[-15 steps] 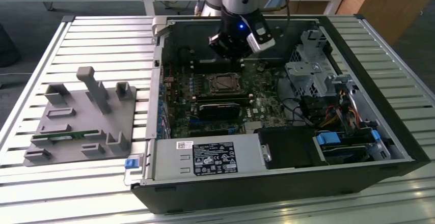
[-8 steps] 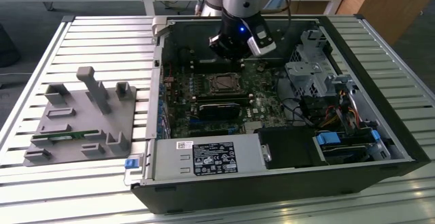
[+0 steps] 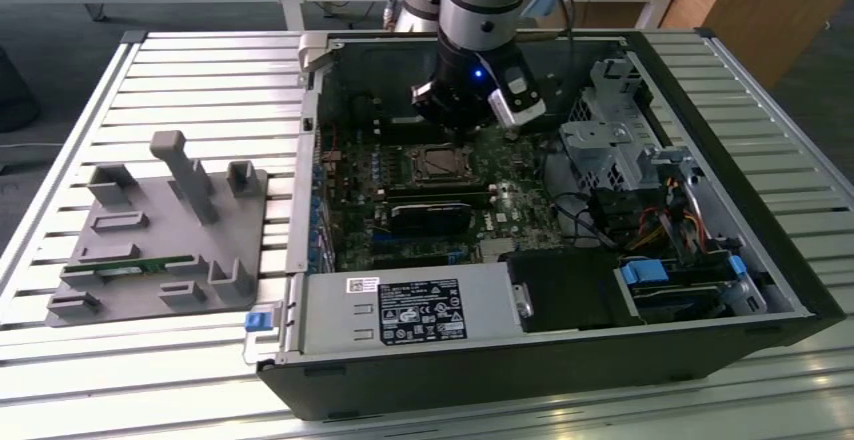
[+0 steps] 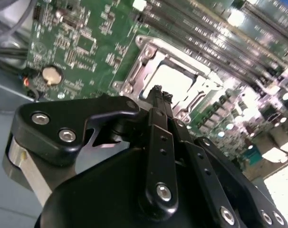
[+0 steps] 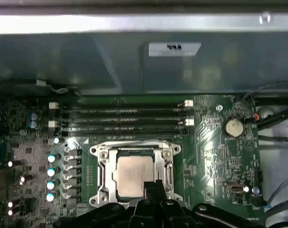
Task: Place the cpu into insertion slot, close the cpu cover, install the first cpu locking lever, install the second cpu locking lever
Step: 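Install the second cpu locking lever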
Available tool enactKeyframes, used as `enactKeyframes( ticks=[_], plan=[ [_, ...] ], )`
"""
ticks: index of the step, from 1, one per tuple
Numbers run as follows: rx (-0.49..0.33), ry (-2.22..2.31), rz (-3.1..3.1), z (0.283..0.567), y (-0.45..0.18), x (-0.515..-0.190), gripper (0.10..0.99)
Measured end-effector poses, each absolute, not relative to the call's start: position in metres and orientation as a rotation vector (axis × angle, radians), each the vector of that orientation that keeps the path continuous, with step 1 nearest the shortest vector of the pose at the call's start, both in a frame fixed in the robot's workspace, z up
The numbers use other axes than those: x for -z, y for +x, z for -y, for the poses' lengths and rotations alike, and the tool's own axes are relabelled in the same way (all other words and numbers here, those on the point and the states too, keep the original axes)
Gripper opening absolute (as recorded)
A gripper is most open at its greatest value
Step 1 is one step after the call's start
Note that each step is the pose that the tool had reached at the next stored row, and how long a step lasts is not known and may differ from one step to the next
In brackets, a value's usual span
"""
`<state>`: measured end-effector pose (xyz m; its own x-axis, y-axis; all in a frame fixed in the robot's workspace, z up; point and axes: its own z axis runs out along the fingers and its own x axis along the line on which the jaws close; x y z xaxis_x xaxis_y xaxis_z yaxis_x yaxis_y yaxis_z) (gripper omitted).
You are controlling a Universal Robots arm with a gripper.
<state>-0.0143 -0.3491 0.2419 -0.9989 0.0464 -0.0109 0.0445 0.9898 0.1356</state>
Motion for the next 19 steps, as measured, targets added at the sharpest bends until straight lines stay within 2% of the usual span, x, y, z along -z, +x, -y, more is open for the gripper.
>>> enactKeyframes(
  ticks=[19],
  plan=[
    [-0.209, 0.072, -3.127, 0.38, -0.021, -0.229, 0.106]
  ],
)
